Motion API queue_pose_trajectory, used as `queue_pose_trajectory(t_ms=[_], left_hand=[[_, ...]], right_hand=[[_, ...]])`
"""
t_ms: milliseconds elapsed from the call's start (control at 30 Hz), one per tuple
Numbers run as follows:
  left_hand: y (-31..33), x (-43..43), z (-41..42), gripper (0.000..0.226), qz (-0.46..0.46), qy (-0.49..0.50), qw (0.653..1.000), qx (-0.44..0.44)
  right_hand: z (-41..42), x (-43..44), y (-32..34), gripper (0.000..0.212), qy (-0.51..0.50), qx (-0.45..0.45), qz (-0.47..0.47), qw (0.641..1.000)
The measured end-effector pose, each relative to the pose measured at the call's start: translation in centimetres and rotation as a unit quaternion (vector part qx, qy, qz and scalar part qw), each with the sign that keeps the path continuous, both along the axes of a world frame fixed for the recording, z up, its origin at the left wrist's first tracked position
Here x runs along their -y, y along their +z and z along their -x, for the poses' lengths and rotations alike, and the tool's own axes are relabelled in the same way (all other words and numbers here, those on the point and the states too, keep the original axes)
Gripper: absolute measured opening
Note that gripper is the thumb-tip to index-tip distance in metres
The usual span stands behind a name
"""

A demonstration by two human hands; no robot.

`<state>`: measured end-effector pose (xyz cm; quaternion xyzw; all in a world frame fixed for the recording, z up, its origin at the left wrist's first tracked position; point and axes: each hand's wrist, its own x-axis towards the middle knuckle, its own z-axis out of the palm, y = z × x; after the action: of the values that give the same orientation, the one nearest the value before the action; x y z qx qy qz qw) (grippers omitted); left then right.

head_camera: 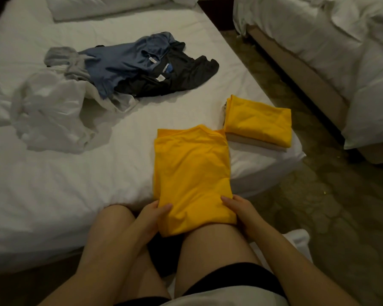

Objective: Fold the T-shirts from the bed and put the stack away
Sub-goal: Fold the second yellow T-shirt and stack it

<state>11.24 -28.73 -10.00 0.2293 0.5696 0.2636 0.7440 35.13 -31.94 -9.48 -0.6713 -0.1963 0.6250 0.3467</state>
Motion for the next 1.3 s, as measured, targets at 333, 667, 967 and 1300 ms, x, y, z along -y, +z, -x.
queue_pose_trajectory(t_ms=[333, 667, 967, 1300], left_hand=[[-0.5, 1.9, 0.1, 0.076, -0.014, -0.102, 0.991, -0.085], [4.2, 3.5, 1.2, 0.083, -0.103, -0.160, 0.975, -0.113], [7.5, 5.8, 2.2, 0.016, -0.117, -0.152, 0.957, -0.217], [7.1, 6.4, 2.3, 0.017, -0.136, -0.079, 0.972, -0.173]], right_hand=[[0.0, 2.3, 0.2, 0.069, 0.056, 0.022, -0.067, 0.996], [-0.7, 4.4, 1.5, 0.063, 0.005, 0.090, -0.161, 0.983], [-1.2, 6.4, 3.7, 0.018, 0.066, 0.169, -0.210, 0.961], [-1.4, 7.0, 3.9, 0.013, 0.162, 0.197, -0.188, 0.948]])
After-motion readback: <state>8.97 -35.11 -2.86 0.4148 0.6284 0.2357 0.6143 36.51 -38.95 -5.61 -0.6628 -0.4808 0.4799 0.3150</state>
